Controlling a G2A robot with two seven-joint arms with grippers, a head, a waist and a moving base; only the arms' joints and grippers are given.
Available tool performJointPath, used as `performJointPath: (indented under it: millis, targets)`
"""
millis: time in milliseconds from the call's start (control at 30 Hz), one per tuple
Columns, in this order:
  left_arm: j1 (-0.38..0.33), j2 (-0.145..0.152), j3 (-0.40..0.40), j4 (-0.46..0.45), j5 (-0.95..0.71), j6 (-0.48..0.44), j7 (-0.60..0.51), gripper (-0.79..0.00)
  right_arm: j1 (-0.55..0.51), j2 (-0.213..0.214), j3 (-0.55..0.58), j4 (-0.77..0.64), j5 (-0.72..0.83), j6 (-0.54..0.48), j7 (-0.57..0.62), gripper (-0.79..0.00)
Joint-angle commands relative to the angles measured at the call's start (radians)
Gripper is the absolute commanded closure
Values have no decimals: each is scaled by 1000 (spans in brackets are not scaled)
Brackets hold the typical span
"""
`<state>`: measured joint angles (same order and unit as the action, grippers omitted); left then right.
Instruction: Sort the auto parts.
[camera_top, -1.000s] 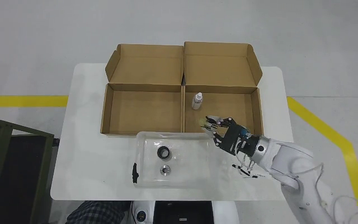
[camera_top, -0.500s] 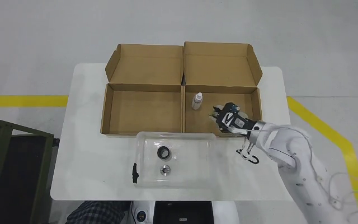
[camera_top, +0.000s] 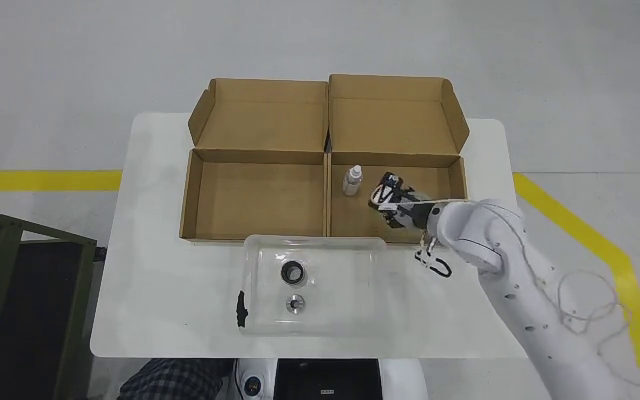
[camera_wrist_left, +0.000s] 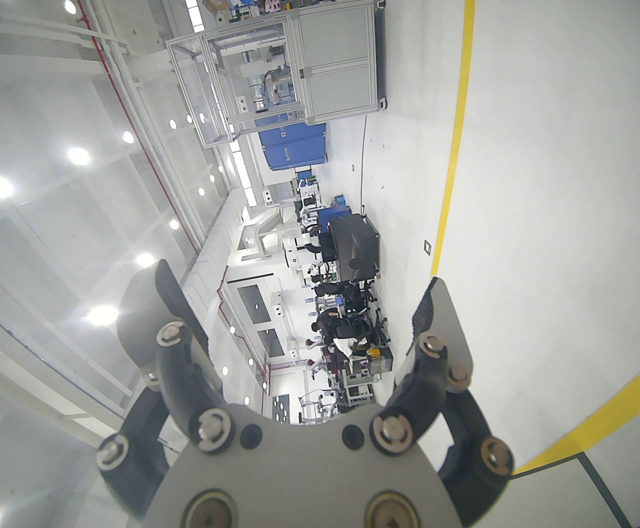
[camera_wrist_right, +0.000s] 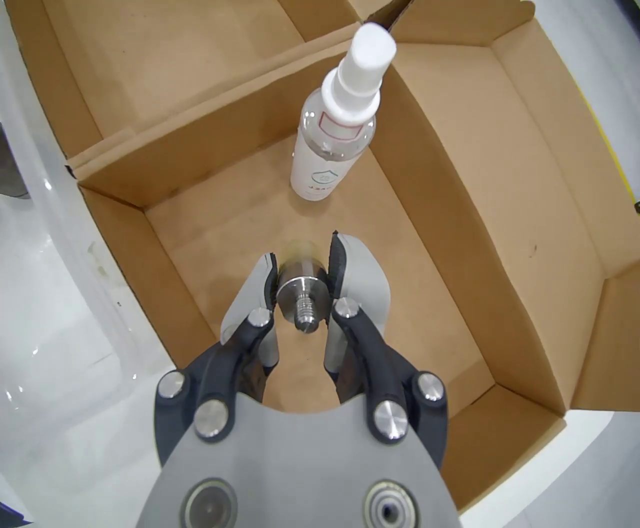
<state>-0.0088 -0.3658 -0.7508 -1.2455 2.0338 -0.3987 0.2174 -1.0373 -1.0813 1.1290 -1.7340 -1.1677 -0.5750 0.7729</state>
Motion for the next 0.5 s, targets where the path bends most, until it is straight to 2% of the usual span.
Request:
performJointPath:
  millis: [0,333,467]
  targets:
    - [0,0,0,0,0,0,0,-785,18,-4,-16,23,5,5,11,0]
    - [0,0,0,0,0,0,0,-785,114,-27,-99,139,23,44,67,0]
    - [0,0,0,0,0,0,0,-785,141,-36,-121,187,37,59,69,-62]
